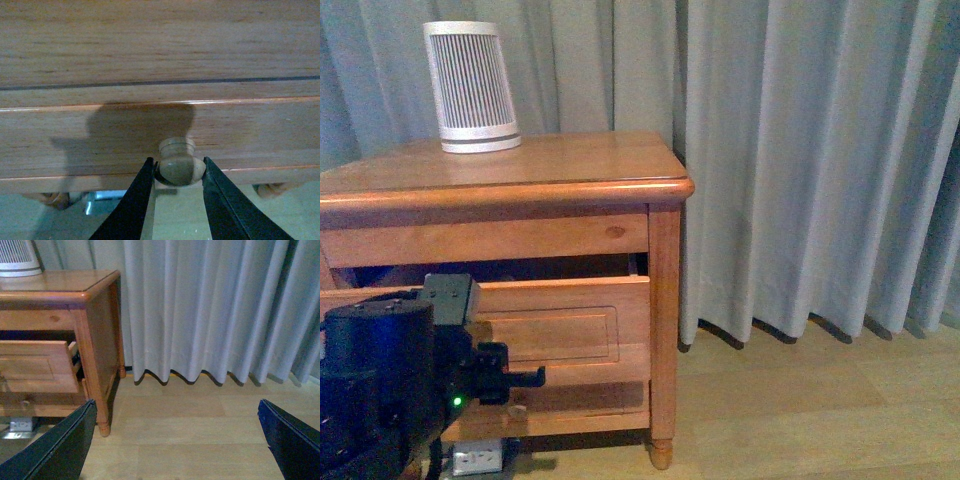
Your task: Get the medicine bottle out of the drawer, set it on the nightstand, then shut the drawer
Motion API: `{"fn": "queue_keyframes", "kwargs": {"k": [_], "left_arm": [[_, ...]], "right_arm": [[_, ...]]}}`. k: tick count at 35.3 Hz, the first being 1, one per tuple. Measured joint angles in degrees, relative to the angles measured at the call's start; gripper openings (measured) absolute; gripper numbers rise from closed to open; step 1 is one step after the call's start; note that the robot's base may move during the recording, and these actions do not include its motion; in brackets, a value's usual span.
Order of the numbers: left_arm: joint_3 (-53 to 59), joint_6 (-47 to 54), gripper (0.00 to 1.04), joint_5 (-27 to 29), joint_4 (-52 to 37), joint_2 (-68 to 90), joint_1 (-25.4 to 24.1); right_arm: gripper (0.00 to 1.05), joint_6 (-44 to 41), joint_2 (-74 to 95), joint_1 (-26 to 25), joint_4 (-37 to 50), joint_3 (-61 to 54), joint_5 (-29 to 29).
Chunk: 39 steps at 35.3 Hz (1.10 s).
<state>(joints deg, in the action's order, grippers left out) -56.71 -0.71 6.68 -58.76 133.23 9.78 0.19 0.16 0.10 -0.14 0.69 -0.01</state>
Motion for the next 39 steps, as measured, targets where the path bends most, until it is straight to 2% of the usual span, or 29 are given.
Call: {"fn": "queue_keyframes", "kwargs": {"k": [11,19,26,33,39], "left_arm": [[19.2,2.4,0.23,0.9,1.2,-12.2,1.8],[25.2,1.4,0.24,0.9,2.9,-16.8,2.9],[27.5,1.6,0.59,0.5,3.1,-18.9,2.6],[30.0,2.6,0.99,0.2,5.2,-29.7,-1.1],[32.6,2.7,0.98,-1.8,6.1,-42.1,-5.4]], "right_arm": [[0.98,0.0,0.0,0.0,0.0,0.0,0.0],[0.98,0.0,0.0,0.0,0.0,0.0,0.0],[0.98,0.0,0.0,0.0,0.0,0.0,0.0],[0.98,0.0,0.0,0.0,0.0,0.0,0.0],[0.98,0.0,0.0,0.0,0.0,0.0,0.0]]}}
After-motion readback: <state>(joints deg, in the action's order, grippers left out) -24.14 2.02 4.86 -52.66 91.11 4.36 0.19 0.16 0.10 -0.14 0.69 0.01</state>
